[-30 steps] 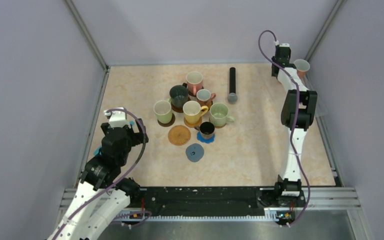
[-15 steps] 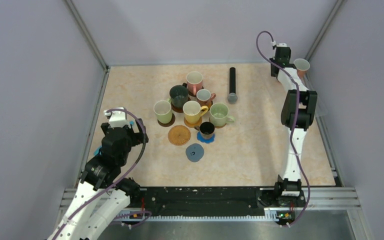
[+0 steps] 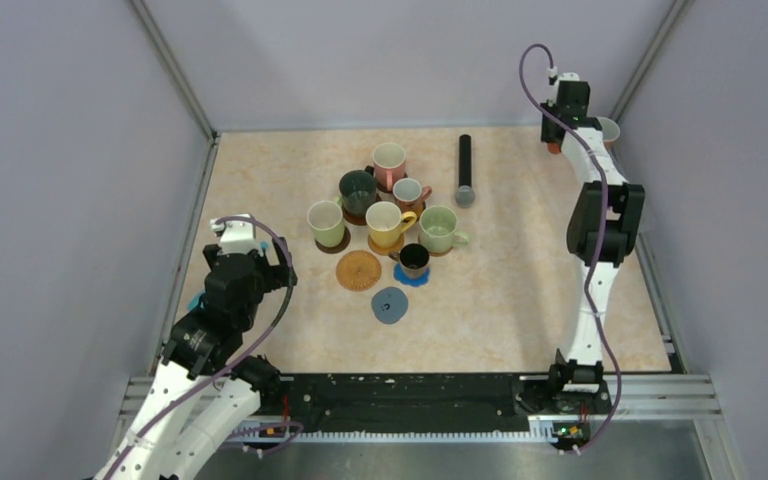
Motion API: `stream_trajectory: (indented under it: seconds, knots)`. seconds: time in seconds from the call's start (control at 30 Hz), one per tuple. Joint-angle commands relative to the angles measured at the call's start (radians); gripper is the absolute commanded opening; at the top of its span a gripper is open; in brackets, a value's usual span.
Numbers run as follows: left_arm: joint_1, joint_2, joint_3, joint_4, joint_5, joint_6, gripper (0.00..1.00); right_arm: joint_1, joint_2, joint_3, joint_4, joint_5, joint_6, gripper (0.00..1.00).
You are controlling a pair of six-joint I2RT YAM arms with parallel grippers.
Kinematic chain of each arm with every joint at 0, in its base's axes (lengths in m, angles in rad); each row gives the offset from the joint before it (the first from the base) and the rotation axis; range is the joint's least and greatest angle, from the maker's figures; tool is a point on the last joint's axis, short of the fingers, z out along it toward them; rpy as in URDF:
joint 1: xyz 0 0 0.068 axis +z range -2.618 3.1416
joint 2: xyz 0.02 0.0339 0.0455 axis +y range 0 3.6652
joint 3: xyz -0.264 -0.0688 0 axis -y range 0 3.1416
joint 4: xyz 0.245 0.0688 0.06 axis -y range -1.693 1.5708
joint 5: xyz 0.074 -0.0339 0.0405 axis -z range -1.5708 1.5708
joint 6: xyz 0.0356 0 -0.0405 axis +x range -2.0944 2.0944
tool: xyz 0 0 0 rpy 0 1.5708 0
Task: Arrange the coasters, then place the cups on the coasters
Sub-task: Pick up the cup from the tray.
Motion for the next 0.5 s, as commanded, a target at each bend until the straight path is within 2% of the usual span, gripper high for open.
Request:
stream_trajectory:
  seconds: [0.0,0.17,0.47]
  knots:
    - [0.0,0.004,0.022,0.031,-0.017,0.01,0.99,0.032,-0.161,0.013,0.006,-0.021,0.063,0.0]
    - [0.001,-0.009,0.021,0.028,-0.028,0.004,0.99,0.124,-0.236,0.033,-0.037,-0.027,0.095,0.0]
    - [0.0,-0.005,0.024,0.024,-0.017,0.003,0.99,0.312,-0.403,-0.093,-0.026,-0.038,0.092,0.0]
